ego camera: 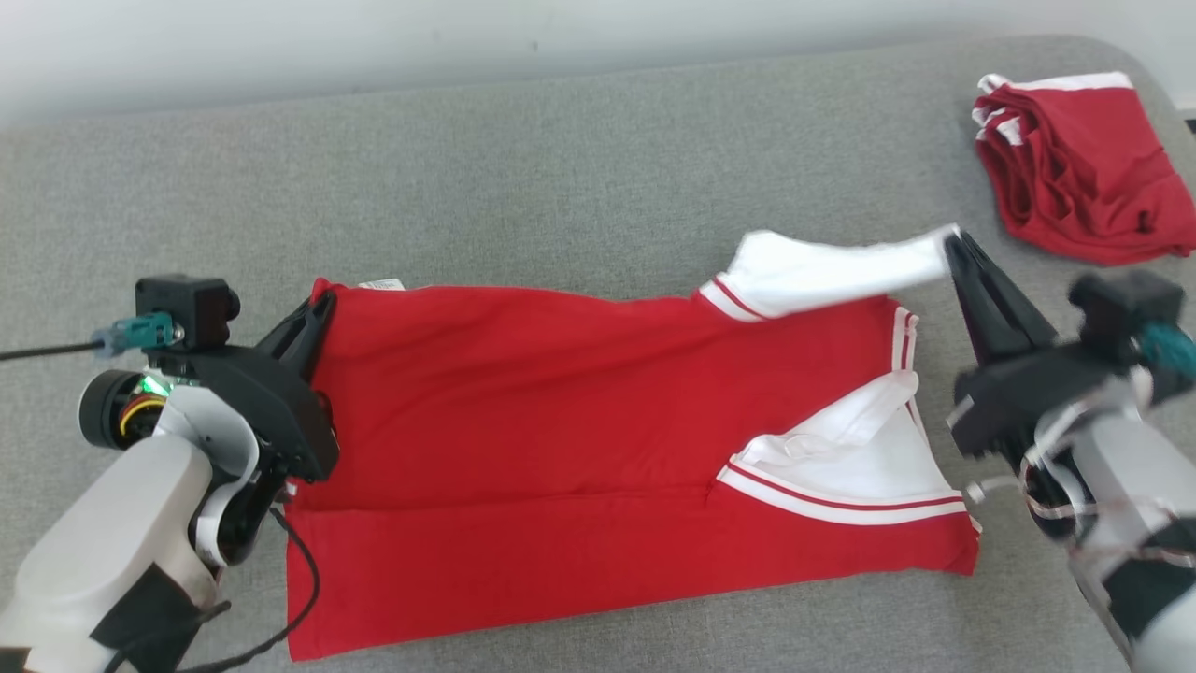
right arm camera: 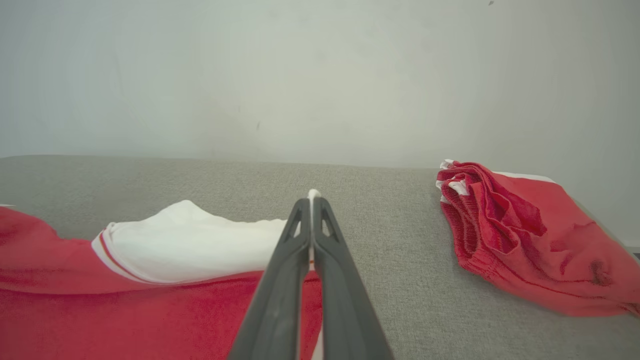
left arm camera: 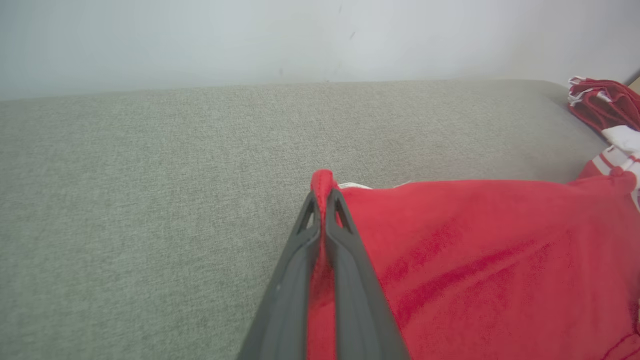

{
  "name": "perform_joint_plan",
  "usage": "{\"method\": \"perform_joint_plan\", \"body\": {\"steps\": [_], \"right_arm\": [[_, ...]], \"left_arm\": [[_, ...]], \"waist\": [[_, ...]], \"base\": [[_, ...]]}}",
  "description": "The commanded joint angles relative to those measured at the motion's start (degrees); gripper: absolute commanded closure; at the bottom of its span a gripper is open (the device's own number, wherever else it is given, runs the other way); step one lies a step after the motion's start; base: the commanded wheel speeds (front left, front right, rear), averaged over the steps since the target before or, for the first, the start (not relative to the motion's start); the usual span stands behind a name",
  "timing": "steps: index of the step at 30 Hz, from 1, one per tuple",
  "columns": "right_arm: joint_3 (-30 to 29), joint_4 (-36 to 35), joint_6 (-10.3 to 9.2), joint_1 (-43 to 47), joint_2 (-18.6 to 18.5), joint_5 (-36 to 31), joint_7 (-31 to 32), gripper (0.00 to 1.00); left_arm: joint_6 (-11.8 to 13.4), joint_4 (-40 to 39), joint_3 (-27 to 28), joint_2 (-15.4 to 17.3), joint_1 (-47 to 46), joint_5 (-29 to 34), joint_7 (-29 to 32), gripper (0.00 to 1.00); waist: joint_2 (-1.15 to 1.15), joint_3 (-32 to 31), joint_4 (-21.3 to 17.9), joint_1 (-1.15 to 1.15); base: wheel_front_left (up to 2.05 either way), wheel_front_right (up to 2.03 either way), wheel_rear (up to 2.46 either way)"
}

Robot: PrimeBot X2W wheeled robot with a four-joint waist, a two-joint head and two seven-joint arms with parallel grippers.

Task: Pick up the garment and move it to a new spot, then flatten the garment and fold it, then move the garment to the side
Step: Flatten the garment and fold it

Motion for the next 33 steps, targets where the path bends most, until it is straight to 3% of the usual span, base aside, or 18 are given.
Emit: {"method": "perform_joint_plan", "body": {"steps": [1,8,22,30,31,32,33], "right_arm": [[-2.2,-3.2,-0.17,4.1,-0.5,-0.8,-0.2,1.0],[-9.0,-11.3,-0.17,14.3,0.7,-2.9,0.8,1.0],[-23.8,-24.5,-0.17,32.9,8.8,-8.7,5.9,1.0],[-26.9,-26.4,-0.17,36.8,11.3,-10.5,8.5,1.0],[-27.1,-26.2,-0.17,36.9,11.4,-10.5,8.7,0.91],[-27.2,-26.2,-0.17,37.0,11.5,-10.6,8.8,0.19],[-27.4,-26.2,-0.17,37.2,11.6,-10.8,8.9,0.0]], "left_arm": [[0.5,-0.7,0.2,0.5,1.6,0.3,-1.3,1.0],[2.6,-4.9,0.7,0.8,5.7,0.7,-5.5,1.0],[8.4,-15.7,1.7,0.0,18.6,1.8,-13.4,1.0],[8.4,-15.6,4.8,-1.9,24.5,2.0,-14.5,1.0],[8.6,-15.4,5.3,-2.1,24.8,2.6,-14.6,0.64],[8.8,-15.4,6.2,-2.6,25.1,3.0,-14.7,0.0],[8.8,-15.6,7.2,-3.1,25.4,3.7,-14.7,0.0]], "waist": [[0.0,-0.9,-0.2,0.01],[0.0,-2.0,0.4,0.01],[0.0,-3.2,3.1,0.01],[0.0,-3.6,3.3,0.01],[0.0,-3.7,3.3,0.01],[0.0,-3.8,3.4,0.01],[0.0,-4.0,3.4,0.01]], "base": [[0.0,0.0,0.0],[0.0,0.0,0.0],[0.0,0.0,0.0],[0.0,0.0,0.0],[0.0,0.0,0.0],[0.0,0.0,0.0],[0.0,0.0,0.0]]}}
